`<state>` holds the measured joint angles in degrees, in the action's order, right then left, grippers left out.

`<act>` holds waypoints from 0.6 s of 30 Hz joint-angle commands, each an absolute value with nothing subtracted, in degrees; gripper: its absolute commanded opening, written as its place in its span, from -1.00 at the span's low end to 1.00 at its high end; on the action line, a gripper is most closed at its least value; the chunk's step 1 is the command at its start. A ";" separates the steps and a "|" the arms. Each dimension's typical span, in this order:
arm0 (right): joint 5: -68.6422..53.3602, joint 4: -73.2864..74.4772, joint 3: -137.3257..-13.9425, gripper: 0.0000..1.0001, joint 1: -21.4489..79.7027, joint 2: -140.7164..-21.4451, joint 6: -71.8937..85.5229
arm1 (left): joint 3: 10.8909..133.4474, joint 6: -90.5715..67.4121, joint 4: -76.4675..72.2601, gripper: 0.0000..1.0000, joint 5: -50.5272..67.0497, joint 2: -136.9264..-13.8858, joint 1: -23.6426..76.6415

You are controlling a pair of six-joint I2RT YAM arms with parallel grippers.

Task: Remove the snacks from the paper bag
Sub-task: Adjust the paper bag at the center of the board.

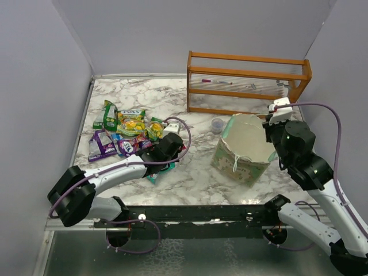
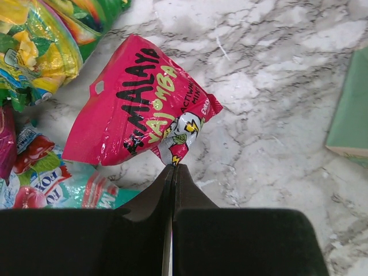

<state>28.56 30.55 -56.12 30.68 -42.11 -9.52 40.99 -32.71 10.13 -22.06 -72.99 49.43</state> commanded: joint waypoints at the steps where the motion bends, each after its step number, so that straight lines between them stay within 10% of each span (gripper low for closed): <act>1: 21.40 32.52 -55.64 -0.86 30.85 -40.00 -7.09 | 40.20 -33.72 6.16 -1.00 -22.15 -76.77 46.87; 10: 18.25 34.14 -57.02 -0.69 30.85 -39.03 -8.28 | 40.38 -36.80 9.95 -0.02 -16.91 -74.80 44.55; 18: 11.43 36.10 -59.07 0.34 30.85 -35.77 -9.84 | 46.76 -36.44 17.43 0.42 -15.22 -58.83 44.38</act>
<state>17.74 33.78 -56.25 30.68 -38.39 -8.64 41.65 -36.21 13.45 -17.06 -65.30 44.73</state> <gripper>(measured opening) 0.556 0.683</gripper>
